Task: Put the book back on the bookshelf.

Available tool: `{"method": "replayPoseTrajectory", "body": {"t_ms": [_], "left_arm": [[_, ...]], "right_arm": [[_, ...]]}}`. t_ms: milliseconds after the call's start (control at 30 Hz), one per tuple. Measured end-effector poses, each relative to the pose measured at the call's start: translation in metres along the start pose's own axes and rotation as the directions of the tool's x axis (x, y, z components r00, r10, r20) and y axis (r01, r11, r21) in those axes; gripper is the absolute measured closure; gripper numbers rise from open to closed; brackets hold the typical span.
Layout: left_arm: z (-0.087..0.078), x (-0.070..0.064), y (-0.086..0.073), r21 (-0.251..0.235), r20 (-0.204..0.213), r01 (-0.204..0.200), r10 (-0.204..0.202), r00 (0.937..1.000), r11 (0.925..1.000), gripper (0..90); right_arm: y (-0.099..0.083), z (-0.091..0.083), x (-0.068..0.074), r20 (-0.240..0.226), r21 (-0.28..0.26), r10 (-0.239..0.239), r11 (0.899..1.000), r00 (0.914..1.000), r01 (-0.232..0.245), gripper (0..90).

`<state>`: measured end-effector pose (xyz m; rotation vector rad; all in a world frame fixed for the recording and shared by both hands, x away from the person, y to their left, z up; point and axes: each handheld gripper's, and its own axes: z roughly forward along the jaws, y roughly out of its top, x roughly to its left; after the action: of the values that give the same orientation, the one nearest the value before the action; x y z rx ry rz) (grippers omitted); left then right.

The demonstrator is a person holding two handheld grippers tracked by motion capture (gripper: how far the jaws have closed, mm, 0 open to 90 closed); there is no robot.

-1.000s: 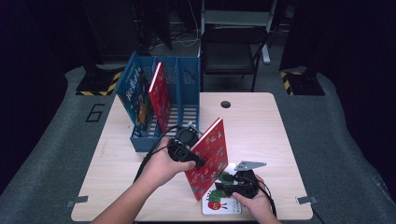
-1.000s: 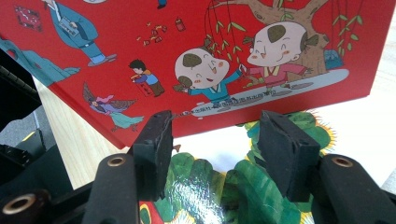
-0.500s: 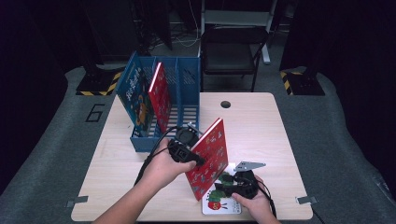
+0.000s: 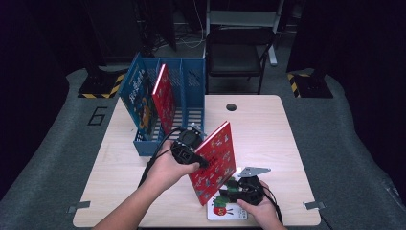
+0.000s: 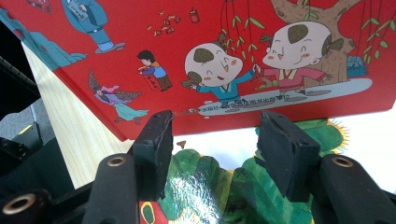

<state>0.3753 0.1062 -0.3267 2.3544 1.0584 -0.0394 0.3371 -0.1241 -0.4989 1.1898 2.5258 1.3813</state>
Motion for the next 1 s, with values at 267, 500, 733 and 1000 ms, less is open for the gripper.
{"method": "replayPoseTrajectory", "body": {"t_ms": [267, 500, 733, 1000], "left_arm": [[-0.002, 0.008, 0.003, 0.005, 0.013, 0.006, -0.006, 0.9999, 1.0, 79.1], [-0.013, 0.012, 0.004, 0.007, 0.004, 0.005, -0.005, 1.0, 1.0, 79.1], [-0.027, 0.015, 0.004, 0.005, 0.004, 0.008, -0.008, 1.0, 1.0, 79.0], [-0.041, 0.011, 0.003, 0.007, 0.03, 0.008, -0.008, 0.9995, 0.9999, 78.9]], "right_arm": [[0.0, -0.002, 0.0, 0.0, 0.003, 0.007, 1.0, 1.0, -0.007, 44.9], [0.0, -0.002, -0.002, 0.0, -0.007, 0.003, 1.0, 1.0, -0.003, 44.9], [0.001, -0.005, -0.003, 0.005, -0.026, 0.009, 1.0, 0.9999, -0.009, 44.9], [0.001, -0.014, -0.005, -0.003, -0.058, 0.028, 0.998, 0.9996, -0.028, 44.9]]}}
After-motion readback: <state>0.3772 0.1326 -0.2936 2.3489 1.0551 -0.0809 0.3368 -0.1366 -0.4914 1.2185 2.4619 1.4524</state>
